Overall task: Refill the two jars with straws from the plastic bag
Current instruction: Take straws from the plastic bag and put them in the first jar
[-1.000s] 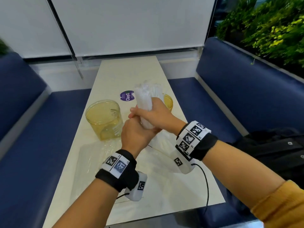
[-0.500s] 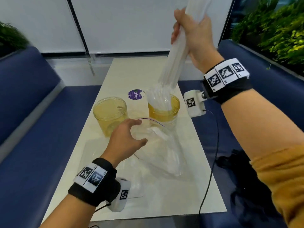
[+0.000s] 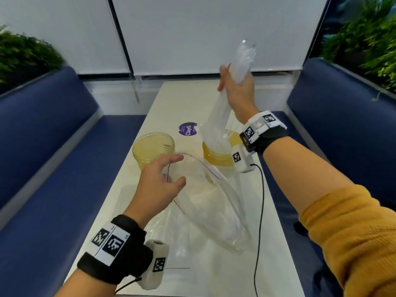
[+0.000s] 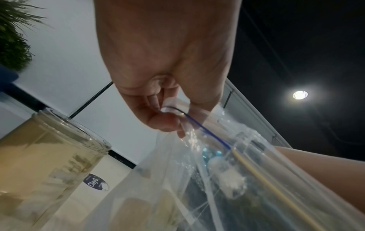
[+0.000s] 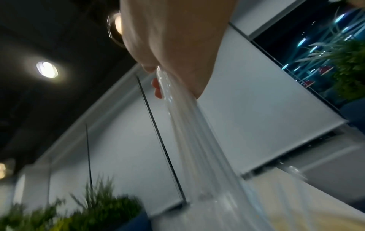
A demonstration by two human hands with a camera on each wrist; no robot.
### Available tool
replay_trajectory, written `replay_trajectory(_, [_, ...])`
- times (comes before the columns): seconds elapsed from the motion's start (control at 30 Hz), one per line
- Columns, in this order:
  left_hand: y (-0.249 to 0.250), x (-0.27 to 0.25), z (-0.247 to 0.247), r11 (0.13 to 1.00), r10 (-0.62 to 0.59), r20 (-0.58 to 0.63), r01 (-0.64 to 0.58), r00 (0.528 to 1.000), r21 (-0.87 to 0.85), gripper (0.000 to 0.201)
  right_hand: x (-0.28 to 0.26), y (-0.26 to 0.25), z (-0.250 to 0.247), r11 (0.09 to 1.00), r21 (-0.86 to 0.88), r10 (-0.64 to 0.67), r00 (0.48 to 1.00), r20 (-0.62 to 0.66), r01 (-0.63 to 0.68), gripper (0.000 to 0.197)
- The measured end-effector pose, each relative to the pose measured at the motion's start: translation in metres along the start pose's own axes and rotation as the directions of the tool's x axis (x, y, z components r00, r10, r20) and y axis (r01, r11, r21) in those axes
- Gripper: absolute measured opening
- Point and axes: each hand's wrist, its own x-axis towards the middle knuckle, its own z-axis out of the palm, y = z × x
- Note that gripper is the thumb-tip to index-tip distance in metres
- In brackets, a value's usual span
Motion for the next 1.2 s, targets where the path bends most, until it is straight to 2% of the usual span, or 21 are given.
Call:
replay_trajectory(0.13, [0.001, 0.000, 0.000, 1.000, -0.007, -0.008, 0.007, 1.000, -0.002, 0.048, 0.021, -0.025, -0.013, 0.984, 0.115, -0.121, 0.985, -0.123, 0.136, 0.017])
replay_trajectory(0.2, [0.001, 0.000, 0.000, 1.000, 0.002, -0.012, -0.002, 1.000, -0.004, 0.048, 0.024, -0.021, -0.022, 0.985, 0.100, -0.122, 0.982, -0.147, 0.138, 0.016])
replay_trajectory(0.4, [0.001, 0.002, 0.005, 1.000, 0.006, -0.001, -0.006, 1.000, -0.025, 0.049, 0.000, 0.043, -0.023, 0.994, -0.065, 0.084, 0.995, -0.046, -0.087, 0.025])
replay_trajectory(0.5, [0.001, 0.003, 0.006, 1.000, 0.005, 0.007, -0.005, 1.000, -0.021, 0.049, -0.014, 0.075, -0.020, 0.978, -0.144, 0.156, 0.988, 0.025, -0.151, 0.022])
replay_trajectory(0.57, [0.000, 0.004, 0.007, 1.000, 0.003, 0.007, -0.002, 1.000, -0.020, 0.049, -0.023, 0.097, -0.023, 0.957, -0.216, 0.211, 0.975, 0.064, -0.193, 0.032])
replay_trajectory(0.63, [0.000, 0.005, 0.006, 1.000, 0.004, 0.010, -0.004, 1.000, -0.024, 0.049, -0.030, 0.112, -0.028, 0.932, -0.266, 0.274, 0.959, 0.069, -0.247, 0.053])
replay_trajectory(0.73, [-0.001, 0.008, 0.006, 0.999, -0.002, 0.024, 0.004, 1.000, -0.053, 0.049, -0.032, 0.114, -0.034, 0.913, -0.293, 0.320, 0.944, 0.080, -0.284, 0.064])
replay_trajectory(0.83, [0.002, 0.010, 0.007, 0.999, -0.003, 0.038, 0.005, 0.999, -0.052, 0.049, -0.031, 0.107, -0.035, 0.936, -0.228, 0.294, 0.952, 0.082, -0.269, 0.056])
replay_trajectory(0.9, [0.005, 0.011, 0.009, 0.997, -0.016, 0.060, 0.021, 0.998, -0.079, 0.049, -0.037, 0.106, -0.035, 0.918, -0.265, 0.335, 0.934, 0.123, -0.294, 0.053])
replay_trajectory(0.97, [0.008, 0.013, 0.010, 0.994, -0.018, 0.074, 0.026, 0.997, -0.103, 0.049, -0.042, 0.107, -0.034, 0.895, -0.313, 0.381, 0.909, 0.167, -0.318, 0.062])
replay_trajectory(1.0, [0.009, 0.014, 0.009, 0.994, -0.016, 0.074, 0.023, 0.997, -0.107, 0.050, -0.041, 0.105, -0.033, 0.891, -0.335, 0.380, 0.907, 0.180, -0.307, 0.075])
replay_trajectory(1.07, [0.009, 0.017, 0.008, 0.994, -0.018, 0.072, 0.025, 0.997, -0.107, 0.050, -0.034, 0.096, -0.032, 0.902, -0.364, 0.310, 0.935, 0.171, -0.233, 0.110])
replay_trajectory(1.1, [0.009, 0.018, 0.007, 0.994, -0.020, 0.071, 0.028, 0.997, -0.106, 0.050, -0.029, 0.090, -0.032, 0.919, -0.360, 0.235, 0.957, 0.169, -0.162, 0.118])
replay_trajectory(1.17, [0.010, 0.019, 0.006, 0.994, -0.022, 0.076, 0.030, 0.997, -0.106, 0.050, -0.022, 0.076, -0.033, 0.934, -0.352, 0.005, 0.981, 0.192, 0.064, 0.109])
replay_trajectory(1.2, [0.011, 0.019, 0.006, 0.994, -0.022, 0.078, 0.031, 0.997, -0.108, 0.050, -0.020, 0.071, -0.032, 0.913, -0.365, -0.101, 0.968, 0.229, 0.182, 0.096])
